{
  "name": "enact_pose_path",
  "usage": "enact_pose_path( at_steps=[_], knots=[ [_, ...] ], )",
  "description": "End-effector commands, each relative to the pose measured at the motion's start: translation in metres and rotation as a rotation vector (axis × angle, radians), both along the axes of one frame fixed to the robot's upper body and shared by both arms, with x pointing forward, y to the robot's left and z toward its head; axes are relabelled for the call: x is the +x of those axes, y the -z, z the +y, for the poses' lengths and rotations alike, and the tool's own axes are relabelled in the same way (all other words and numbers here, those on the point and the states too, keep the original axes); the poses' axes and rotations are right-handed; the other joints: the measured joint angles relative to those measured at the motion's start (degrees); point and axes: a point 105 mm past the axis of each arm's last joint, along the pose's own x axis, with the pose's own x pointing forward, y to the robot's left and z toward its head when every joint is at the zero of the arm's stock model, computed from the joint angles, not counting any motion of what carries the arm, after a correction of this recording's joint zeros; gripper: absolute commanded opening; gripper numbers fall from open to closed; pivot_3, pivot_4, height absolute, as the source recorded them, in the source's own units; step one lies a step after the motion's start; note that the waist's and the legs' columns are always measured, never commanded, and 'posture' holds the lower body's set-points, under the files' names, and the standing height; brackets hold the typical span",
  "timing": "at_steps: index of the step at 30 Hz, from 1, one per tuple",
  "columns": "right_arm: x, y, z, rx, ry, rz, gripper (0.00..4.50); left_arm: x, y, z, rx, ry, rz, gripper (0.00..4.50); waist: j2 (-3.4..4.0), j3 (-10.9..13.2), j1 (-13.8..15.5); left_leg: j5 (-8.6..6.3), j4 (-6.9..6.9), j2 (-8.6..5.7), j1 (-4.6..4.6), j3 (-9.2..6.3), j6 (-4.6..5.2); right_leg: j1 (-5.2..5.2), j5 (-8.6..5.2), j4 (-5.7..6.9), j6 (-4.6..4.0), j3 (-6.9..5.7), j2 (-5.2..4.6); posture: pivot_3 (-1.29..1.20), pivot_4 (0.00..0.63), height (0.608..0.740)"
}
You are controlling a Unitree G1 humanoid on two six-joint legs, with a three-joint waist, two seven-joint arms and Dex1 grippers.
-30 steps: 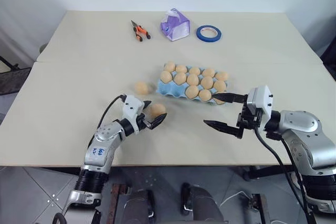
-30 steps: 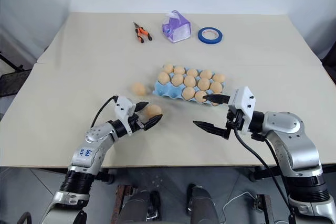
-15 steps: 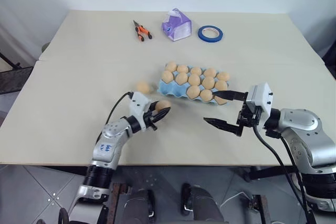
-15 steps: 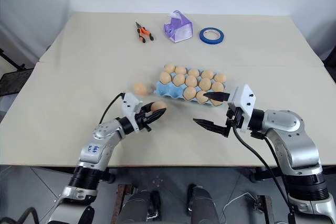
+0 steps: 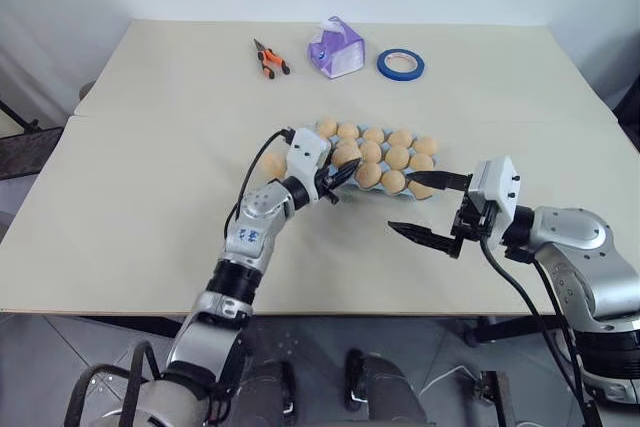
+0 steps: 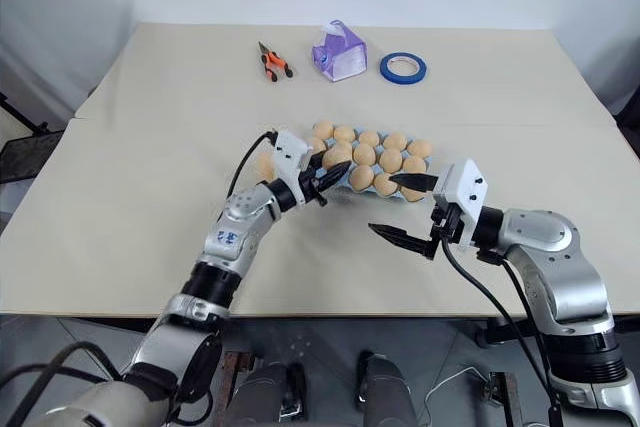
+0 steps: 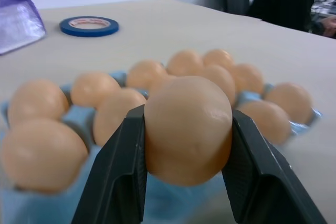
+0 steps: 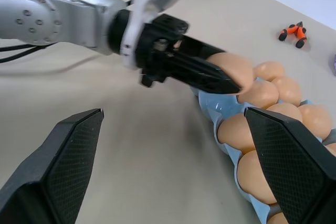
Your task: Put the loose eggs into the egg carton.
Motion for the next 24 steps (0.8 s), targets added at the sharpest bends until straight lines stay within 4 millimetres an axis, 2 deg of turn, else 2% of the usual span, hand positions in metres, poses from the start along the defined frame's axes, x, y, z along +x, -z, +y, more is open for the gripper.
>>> enact_pose_path(
  at_steps=[1,4,9,13,16,20,22,24],
  knots=[
    [-0.005,-0.012,-0.002,0.008,0.014,-0.059,4.50,0.007,-0.009,-0.004,-0.007,-0.016,-0.042,1.57,0.00,0.0,0.0,-0.01,0.00,0.00,-0.01,0.00,0.01,0.00,0.00,-0.02,0.00,0.00,0.00,0.00,0.150,0.740],
    [-0.006,-0.013,-0.007,0.026,0.053,-0.064,4.50,0.011,-0.011,-0.007,-0.016,-0.023,-0.039,1.57,0.00,0.0,0.0,-0.02,0.00,0.01,-0.02,0.00,0.01,0.00,0.00,-0.03,0.00,-0.03,0.00,0.00,0.150,0.740],
    [-0.007,-0.012,-0.012,0.046,0.100,-0.064,4.50,0.009,-0.009,-0.008,-0.011,-0.008,-0.028,3.20,-0.01,0.0,0.0,-0.02,0.00,0.00,-0.04,-0.01,0.01,-0.02,0.00,-0.03,0.01,-0.05,0.00,0.00,0.150,0.740],
    [-0.006,-0.015,-0.019,0.104,0.162,-0.081,4.50,0.006,-0.015,0.000,-0.017,-0.018,-0.043,4.47,-0.01,0.0,0.0,-0.02,0.00,0.01,-0.04,-0.01,0.01,-0.01,0.00,-0.03,0.01,-0.05,0.01,0.00,0.150,0.740],
    [-0.012,-0.012,-0.022,0.117,0.168,-0.077,4.50,-0.001,-0.023,0.011,-0.027,-0.021,-0.057,4.47,-0.01,0.0,0.0,-0.02,0.00,0.02,-0.03,-0.01,0.01,-0.01,0.00,-0.02,0.01,-0.04,0.01,0.00,0.150,0.740],
    [-0.015,-0.008,-0.027,0.130,0.181,-0.062,4.50,-0.024,-0.030,0.033,-0.050,0.024,-0.067,4.47,-0.01,0.0,-0.6,-0.02,-0.01,0.03,-0.02,0.01,-0.02,-0.01,0.00,0.00,0.01,0.01,0.04,0.00,0.150,0.740],
    [-0.016,-0.009,-0.029,0.145,0.183,-0.061,4.50,-0.034,-0.029,0.041,-0.049,0.042,-0.060,4.47,-0.01,0.0,-0.6,-0.01,-0.01,0.03,0.02,0.03,-0.03,-0.01,0.00,0.05,0.01,0.06,0.04,0.00,0.150,0.740],
    [-0.017,-0.012,-0.033,0.183,0.181,-0.084,4.50,-0.051,-0.019,0.063,-0.046,0.071,-0.022,4.47,0.00,0.0,-0.6,0.03,0.00,0.03,0.04,0.02,-0.04,-0.01,0.00,0.11,0.00,0.05,0.05,0.00,0.150,0.740]
  ],
)
